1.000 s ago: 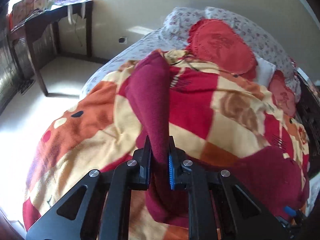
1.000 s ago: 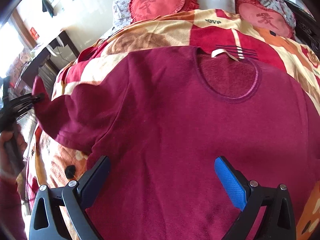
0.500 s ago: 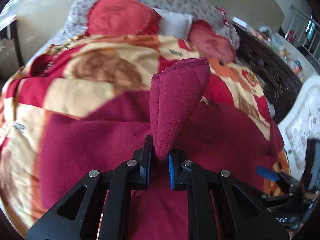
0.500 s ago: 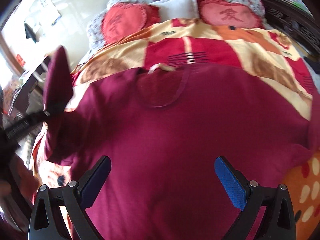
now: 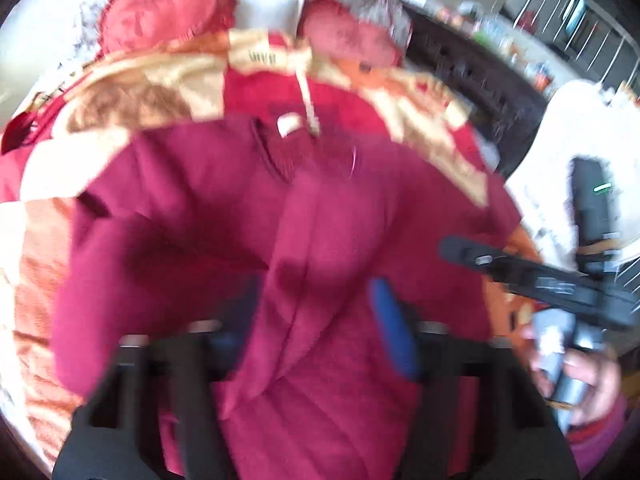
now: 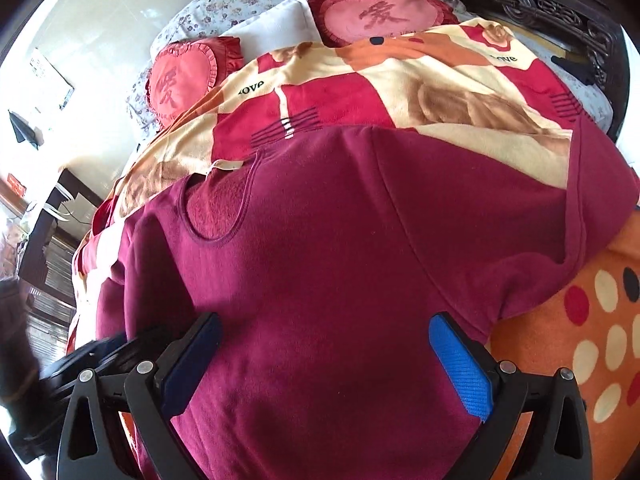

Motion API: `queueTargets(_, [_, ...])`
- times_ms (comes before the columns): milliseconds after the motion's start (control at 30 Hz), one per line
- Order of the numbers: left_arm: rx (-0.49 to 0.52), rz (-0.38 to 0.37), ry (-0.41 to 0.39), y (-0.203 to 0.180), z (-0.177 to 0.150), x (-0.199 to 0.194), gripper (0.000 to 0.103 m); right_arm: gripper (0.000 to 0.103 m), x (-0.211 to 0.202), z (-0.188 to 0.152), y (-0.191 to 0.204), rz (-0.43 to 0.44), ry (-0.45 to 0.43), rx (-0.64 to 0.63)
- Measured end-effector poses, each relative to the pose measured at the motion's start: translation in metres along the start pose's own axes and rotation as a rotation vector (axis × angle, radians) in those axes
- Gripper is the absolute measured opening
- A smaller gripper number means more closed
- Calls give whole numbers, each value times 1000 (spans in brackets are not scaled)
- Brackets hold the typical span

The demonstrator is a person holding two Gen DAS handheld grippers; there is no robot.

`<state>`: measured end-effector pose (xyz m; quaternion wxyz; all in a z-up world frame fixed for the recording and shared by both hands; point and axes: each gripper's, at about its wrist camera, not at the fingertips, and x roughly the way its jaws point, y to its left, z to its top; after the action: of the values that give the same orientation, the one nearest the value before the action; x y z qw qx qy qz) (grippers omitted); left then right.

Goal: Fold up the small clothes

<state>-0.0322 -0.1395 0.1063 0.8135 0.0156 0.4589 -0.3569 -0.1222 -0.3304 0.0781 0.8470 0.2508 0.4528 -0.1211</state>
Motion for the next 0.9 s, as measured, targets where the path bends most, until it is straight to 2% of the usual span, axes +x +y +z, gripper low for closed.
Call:
queueTargets(33, [-10,-10,-46,4,0,-15,77,103,1,1,1,7,-2,-1])
queueTargets(100, [-5,-15,-72,15,-1,-34,78,103,6,3,4,22,6,2])
queueTargets(233, [-31,65,-78,45,-11,-48,78,103,12,0,14,38,23,-25])
queueTargets(367, [-102,213,-42,85,-28,-42,78,103,16,-6,24,42,43,-86])
queueTargets(500, [-195,208,17,111,-43,-27,78,103,27,-2,36,49,33,-131])
queueTargets(567, [-184,224,21,109,-50,-23,78,103,32,3,45,73,35,-163])
queueTargets(633, [-160,242,23,104,-54,-21,78,103,35,7,53,139,29,-184])
queueTargets(700, [-136,259,31,99,-56,-20,78,103,44,10,59,217,66,-200])
queueTargets(733, [-130,261,30,99,-57,-19,78,102,51,8,61,261,129,-199])
queueTargets(800, [-122,261,24,99,-59,-21,78,102,51,-1,64,317,191,-216])
queueTargets(900, [-127,251,24,102,-57,-20,78,102,37,-26,60,296,231,-304])
